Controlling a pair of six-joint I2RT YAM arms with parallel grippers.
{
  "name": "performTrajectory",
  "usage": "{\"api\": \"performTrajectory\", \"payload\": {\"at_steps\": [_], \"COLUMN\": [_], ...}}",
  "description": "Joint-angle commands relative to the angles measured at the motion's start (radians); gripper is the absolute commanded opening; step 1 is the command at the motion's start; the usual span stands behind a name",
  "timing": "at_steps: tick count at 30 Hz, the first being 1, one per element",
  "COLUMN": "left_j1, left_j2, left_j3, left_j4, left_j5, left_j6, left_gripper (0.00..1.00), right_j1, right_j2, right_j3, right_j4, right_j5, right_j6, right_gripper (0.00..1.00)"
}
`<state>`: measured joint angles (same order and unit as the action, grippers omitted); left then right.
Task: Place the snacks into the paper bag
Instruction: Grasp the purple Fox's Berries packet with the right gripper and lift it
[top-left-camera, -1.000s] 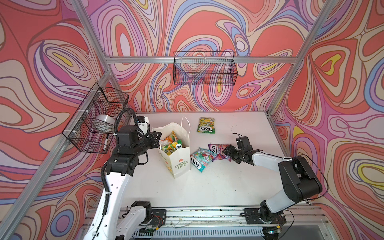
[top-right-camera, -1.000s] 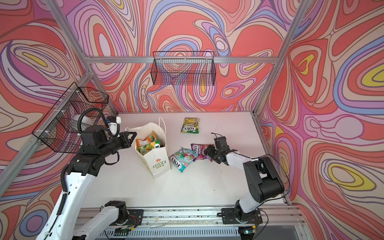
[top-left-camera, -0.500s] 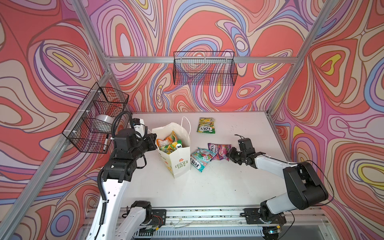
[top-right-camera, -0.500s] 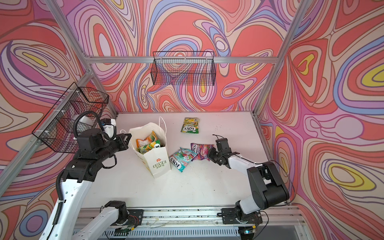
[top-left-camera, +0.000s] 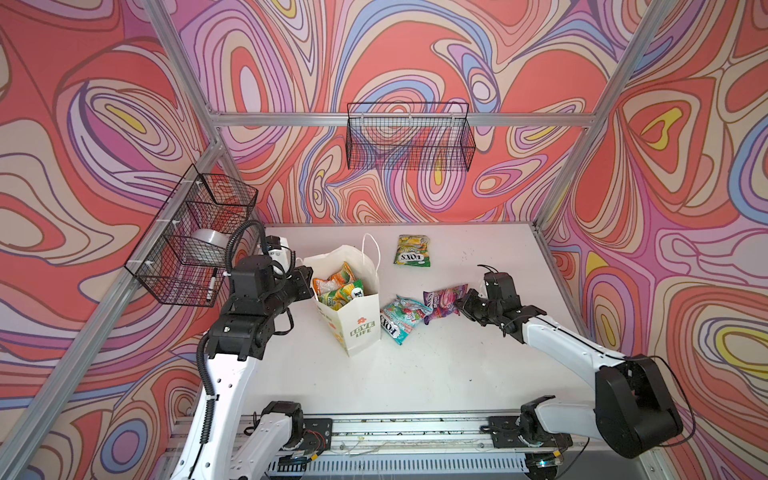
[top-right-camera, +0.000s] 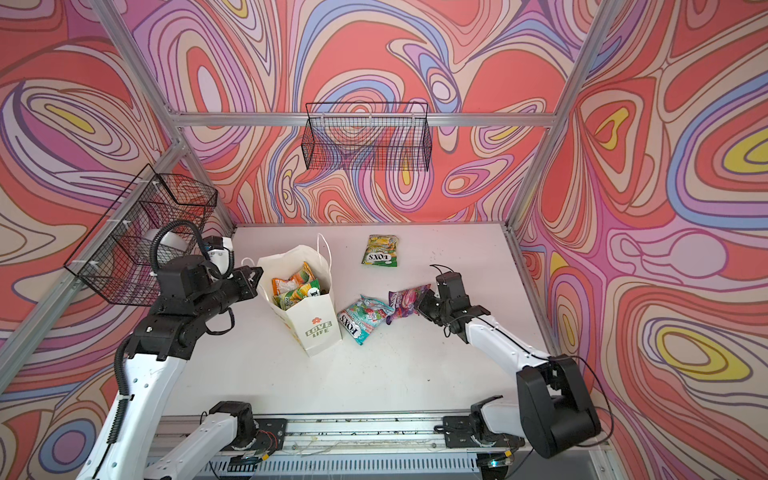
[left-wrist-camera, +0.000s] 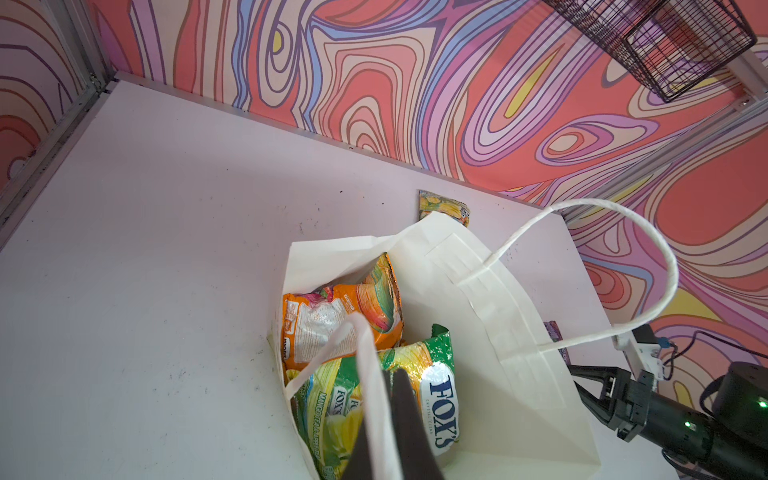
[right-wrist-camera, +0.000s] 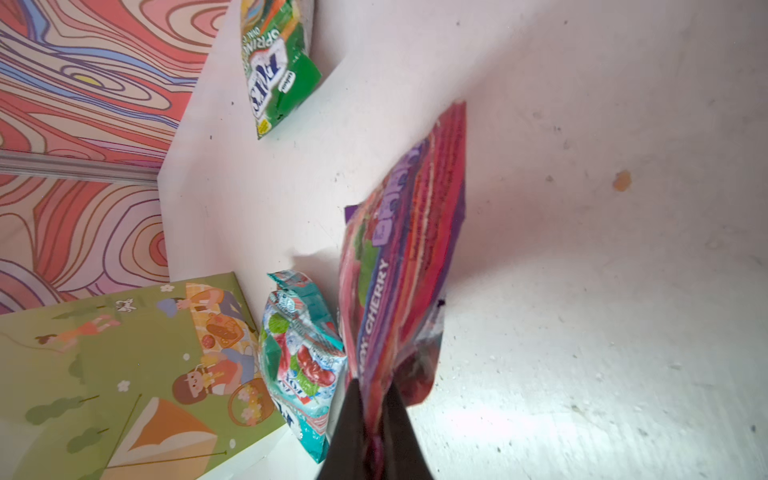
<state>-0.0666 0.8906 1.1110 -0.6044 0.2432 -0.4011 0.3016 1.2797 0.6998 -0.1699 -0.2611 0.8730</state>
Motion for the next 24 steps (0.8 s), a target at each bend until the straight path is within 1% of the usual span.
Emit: {"api": "performTrajectory", "payload": {"at_steps": [1, 7, 10, 12, 15, 17, 24], "left_j1": [-0.006, -0.006, -0.005, -0.006, -0.006, -0.005, -0.006], "left_j2": [-0.012, -0.01, -0.01, -0.01, -0.01, -0.013, -0.015], "left_j3": [0.02, 0.019, 0.018, 0.018, 0.019, 0.018, 0.017], "left_j4": [-0.023, -0.02, -0.018, -0.02, -0.018, -0.018, -0.015], "left_j5": [0.012, 0.021, 0.019, 0.018, 0.017, 0.018, 0.026], "left_j6": [-0.007, -0.008, -0.009, -0.008, -0.008, -0.01, -0.01], "left_gripper": [0.02, 0.0, 0.0, 0.0, 0.0, 0.0, 0.0], "right_j1": [0.008, 0.022, 0.028, 0.034, 0.052, 0.056, 0.081], "right_j2": [-0.059, -0.14, -0.174, -0.194, -0.218, -0.221, -0.177], "right_j3": [0.042, 0.064, 0.108, 0.163, 0.293, 0.386, 0.605], "right_j4": [-0.044, -0.087, -0.121, -0.165, -0.26, -0.307, -0.363], "right_j5": [0.002, 0.032, 0.039, 0.054, 0.092, 0.092, 0.077], "right_j6": [-0.007, 0.003, -0.005, -0.024, -0.071, -0.096, -0.139], "right_gripper": [0.0, 0.0, 0.0, 0.0, 0.0, 0.0, 0.0]}}
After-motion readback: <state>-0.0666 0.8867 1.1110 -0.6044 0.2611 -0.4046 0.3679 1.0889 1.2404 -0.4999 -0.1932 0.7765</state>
